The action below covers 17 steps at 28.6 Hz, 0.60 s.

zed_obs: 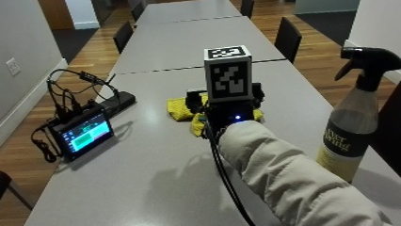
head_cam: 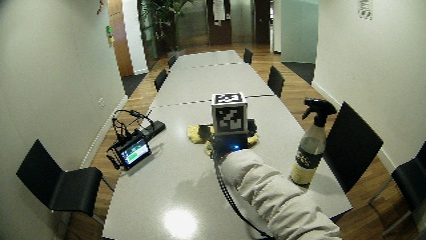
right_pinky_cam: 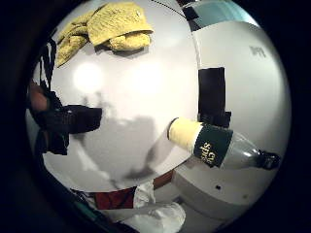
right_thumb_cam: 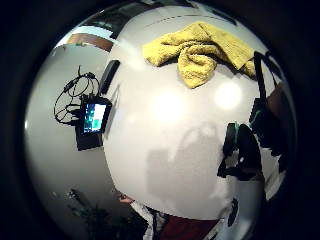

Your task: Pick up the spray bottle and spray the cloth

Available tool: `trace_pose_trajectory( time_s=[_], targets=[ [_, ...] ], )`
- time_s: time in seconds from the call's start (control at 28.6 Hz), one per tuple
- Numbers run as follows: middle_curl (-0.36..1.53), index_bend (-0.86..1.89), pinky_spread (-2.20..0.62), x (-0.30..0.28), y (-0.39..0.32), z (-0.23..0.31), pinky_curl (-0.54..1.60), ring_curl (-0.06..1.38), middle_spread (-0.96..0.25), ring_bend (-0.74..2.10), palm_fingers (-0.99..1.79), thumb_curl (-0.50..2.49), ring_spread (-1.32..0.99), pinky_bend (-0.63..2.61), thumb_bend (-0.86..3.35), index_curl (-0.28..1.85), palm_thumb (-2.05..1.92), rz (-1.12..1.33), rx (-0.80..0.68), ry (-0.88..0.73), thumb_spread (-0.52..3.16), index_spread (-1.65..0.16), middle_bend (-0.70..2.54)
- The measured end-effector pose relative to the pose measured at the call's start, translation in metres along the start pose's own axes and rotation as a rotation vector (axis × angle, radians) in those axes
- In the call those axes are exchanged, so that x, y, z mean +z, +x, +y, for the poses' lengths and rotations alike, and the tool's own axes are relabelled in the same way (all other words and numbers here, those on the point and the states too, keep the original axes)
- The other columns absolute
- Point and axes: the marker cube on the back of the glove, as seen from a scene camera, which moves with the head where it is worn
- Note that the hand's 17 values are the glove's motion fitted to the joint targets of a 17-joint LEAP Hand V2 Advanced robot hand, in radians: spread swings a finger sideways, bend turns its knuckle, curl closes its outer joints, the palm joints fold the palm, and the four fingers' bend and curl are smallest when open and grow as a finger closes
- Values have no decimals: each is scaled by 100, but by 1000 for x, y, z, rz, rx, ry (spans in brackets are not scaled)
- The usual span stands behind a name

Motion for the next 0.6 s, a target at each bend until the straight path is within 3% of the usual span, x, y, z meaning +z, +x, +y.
trace_pose_trajectory(
  time_s=[0.18, 0.42, 0.6],
  targets=[
    [23, 24, -19, 7, -1, 0, 27, 25, -3, 61, 138, 24, -9, 75, 40, 20, 79, -4, 9, -36, 46, -13, 49],
    [31, 25, -22, 12, -5, 7, 35, 33, -4, 63, 132, 31, -9, 79, 34, 28, 83, -5, -16, -52, 59, -15, 53],
    [34, 24, -22, 2, -16, 64, 38, 36, -4, 62, 125, 34, -10, 79, 28, 32, 85, -132, -227, -1, 64, -17, 52]
  ],
)
